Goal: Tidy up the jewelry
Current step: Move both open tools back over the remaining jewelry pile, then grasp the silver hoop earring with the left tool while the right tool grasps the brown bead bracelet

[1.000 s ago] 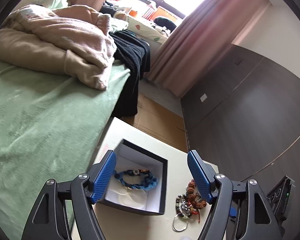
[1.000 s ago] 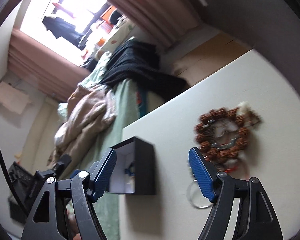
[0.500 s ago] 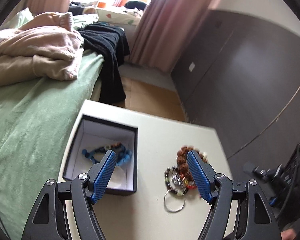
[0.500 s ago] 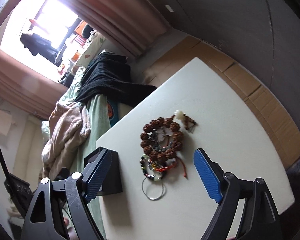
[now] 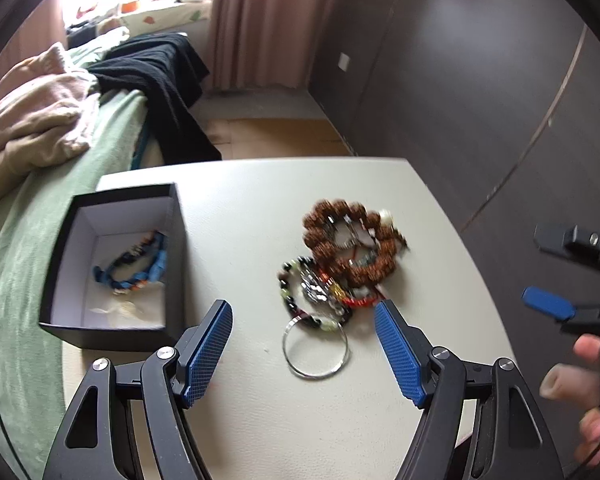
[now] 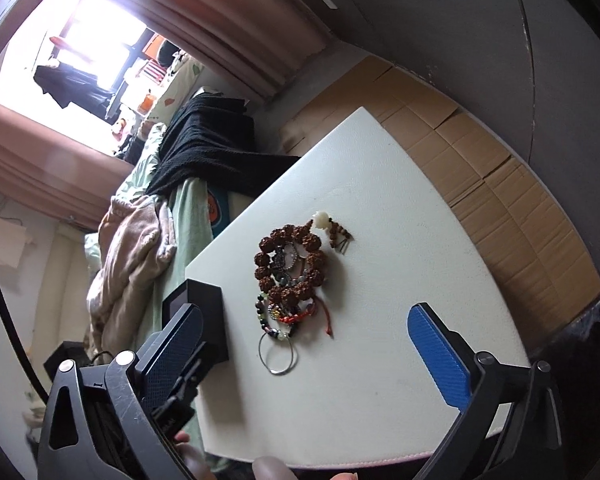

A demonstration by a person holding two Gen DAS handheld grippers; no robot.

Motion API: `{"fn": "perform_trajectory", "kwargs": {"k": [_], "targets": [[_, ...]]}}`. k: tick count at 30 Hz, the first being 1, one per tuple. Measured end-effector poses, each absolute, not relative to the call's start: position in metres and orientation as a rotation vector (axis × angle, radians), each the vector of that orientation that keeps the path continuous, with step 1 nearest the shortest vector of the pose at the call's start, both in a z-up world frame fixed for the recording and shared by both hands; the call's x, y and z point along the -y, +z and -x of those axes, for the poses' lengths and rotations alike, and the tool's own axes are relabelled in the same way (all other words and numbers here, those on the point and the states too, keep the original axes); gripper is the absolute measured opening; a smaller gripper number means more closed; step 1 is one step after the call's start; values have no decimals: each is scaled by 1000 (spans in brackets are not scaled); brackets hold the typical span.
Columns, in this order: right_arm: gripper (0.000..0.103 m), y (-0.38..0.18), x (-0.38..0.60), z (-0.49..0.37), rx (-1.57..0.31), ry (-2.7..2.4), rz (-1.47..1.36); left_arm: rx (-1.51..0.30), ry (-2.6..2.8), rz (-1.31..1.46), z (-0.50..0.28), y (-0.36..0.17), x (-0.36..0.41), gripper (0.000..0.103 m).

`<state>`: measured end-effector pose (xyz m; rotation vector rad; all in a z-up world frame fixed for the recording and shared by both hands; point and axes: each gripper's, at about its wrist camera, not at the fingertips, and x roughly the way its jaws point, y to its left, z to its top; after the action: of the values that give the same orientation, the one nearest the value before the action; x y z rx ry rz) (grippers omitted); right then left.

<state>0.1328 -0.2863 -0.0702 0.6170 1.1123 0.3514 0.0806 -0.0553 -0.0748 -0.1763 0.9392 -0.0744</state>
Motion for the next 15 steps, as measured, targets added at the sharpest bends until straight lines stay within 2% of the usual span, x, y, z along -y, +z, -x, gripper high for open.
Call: {"fn": "perform_trajectory", "kwargs": {"k": [9,15], "targets": [[103,-83,303,-134,-1174,276,-598,-1048,-58,86,-93,-111,81,74],[103,-76,309,-134,-1153,256,-589,-1092,-33,44,-100,-129,85,74]]}}
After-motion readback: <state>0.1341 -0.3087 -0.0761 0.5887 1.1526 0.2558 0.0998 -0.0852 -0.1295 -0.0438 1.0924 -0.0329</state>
